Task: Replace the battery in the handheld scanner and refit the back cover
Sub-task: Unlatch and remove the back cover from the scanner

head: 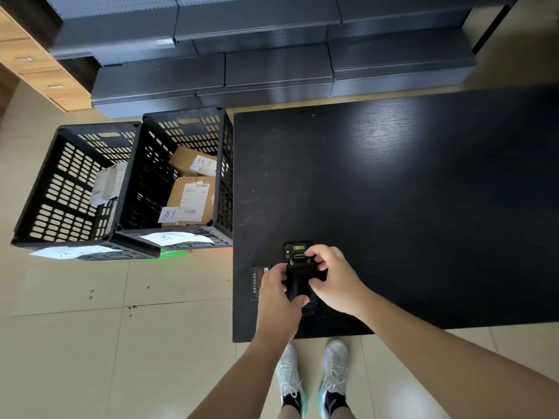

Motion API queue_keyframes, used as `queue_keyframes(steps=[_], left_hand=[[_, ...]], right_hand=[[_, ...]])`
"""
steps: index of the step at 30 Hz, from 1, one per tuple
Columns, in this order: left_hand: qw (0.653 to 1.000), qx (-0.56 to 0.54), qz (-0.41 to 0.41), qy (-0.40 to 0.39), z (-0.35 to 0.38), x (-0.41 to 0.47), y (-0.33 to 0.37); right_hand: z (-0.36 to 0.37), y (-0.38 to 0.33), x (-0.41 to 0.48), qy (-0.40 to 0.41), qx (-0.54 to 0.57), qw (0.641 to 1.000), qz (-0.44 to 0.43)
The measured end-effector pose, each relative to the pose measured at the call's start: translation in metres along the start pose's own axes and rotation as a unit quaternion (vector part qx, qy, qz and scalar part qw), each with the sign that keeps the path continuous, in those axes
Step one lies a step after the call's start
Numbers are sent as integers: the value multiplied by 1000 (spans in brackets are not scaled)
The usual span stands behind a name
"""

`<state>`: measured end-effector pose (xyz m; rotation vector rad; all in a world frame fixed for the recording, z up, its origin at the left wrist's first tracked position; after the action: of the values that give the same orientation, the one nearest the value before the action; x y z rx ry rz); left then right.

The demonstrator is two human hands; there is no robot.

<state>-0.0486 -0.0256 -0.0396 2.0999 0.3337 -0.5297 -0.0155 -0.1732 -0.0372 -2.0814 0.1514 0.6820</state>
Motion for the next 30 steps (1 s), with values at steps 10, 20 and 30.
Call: queue_keyframes(steps=[10,20,30], left_hand=[[1000,-5,-7,14,2,0,-7],[995,-74,-12,61,7,1,42],[996,-60,-64,20,99,5,71]], right_hand=[[13,18,-20,118,138,978,100],[-30,4,-21,162,171,967,91],[-79,81,-42,195,100,959,181]])
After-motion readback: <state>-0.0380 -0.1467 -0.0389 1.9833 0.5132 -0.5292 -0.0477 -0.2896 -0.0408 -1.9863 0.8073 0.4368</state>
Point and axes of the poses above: each hand's wrist, its own x-axis towards the middle knuckle, its own z-axis out of the palm, y = z × x, the point moved 3 cm from there along x, towards the middle knuckle, and after that the axes turned 4 degrees about -y, right-handed, at the moved point
